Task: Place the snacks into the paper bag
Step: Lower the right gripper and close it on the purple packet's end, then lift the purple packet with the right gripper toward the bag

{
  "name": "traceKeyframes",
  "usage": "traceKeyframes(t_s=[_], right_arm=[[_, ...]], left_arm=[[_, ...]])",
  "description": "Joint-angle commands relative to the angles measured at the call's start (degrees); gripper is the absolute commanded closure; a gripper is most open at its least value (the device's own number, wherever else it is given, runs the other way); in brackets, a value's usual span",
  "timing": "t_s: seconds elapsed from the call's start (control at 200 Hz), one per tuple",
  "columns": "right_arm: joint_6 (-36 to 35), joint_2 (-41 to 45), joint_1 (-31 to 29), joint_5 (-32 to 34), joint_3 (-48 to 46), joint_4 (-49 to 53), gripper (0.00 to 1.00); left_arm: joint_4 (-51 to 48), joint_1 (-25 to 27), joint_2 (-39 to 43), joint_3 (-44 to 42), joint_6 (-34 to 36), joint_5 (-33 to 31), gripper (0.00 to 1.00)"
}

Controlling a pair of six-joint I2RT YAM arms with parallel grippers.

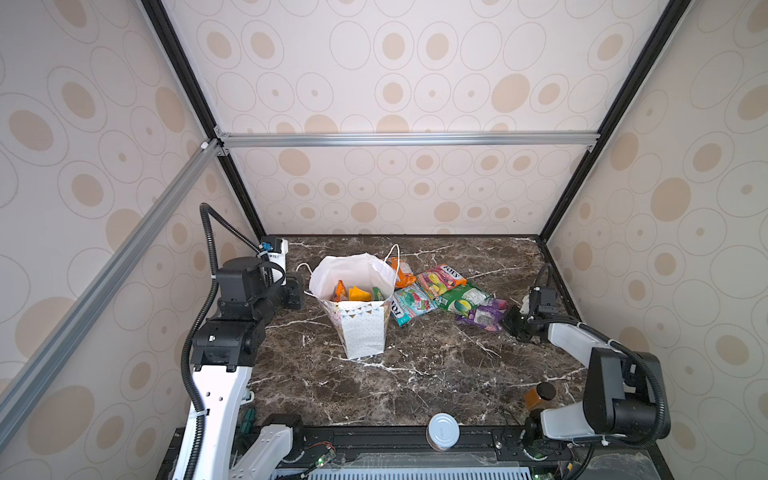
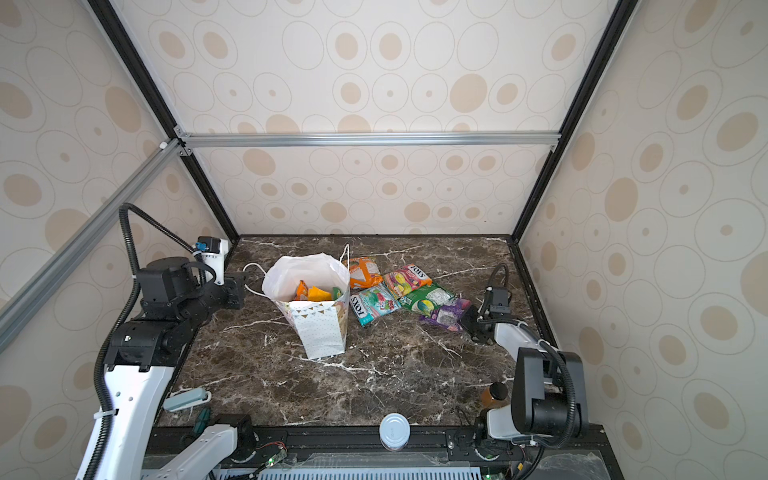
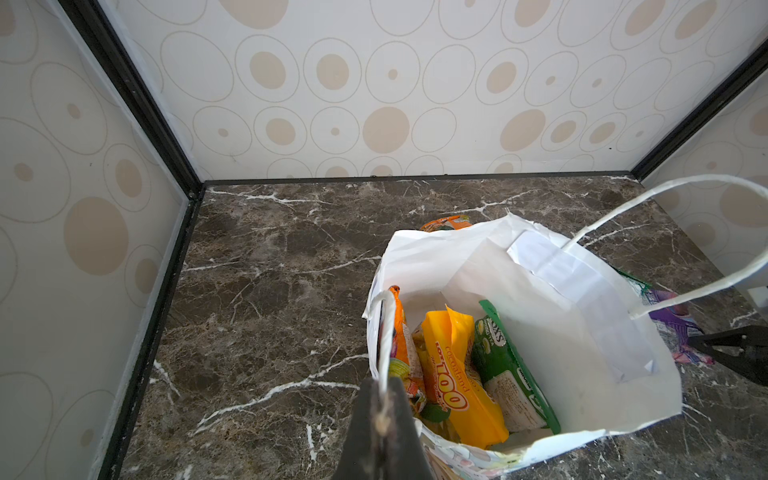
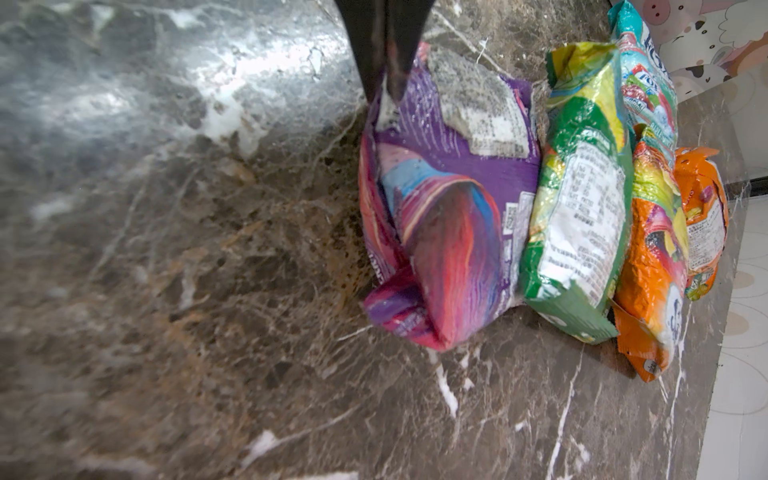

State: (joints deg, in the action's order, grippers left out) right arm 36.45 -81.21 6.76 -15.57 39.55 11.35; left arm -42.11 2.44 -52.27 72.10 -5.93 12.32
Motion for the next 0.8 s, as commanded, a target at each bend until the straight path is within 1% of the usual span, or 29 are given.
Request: traceKeyframes(t_s=[0.0,0.185,0.52,0.795], right_arm=[[-1.22,2.72,0.38,0.29,0.41,1.57,1.00],[-1.62,5.76,0.35,0.26,1.20,3.16,1.00],[-3.41,12.18,0.35,0.92,4.42,9.45,1.00],[-4.67,13.57,0.36,0.29,7.11,12.70,1.00]], left_arm=[[0.45,0.28,1.21,2.26,1.72,0.08,1.00],[0.56,0.27,1.52,1.91,1.72,0.14,1.00],[0.74,0.29,1.64,1.65,1.72,0.06,1.00],[0.71,0.29,1.73,1.48,1.72,-0.25,1.00]])
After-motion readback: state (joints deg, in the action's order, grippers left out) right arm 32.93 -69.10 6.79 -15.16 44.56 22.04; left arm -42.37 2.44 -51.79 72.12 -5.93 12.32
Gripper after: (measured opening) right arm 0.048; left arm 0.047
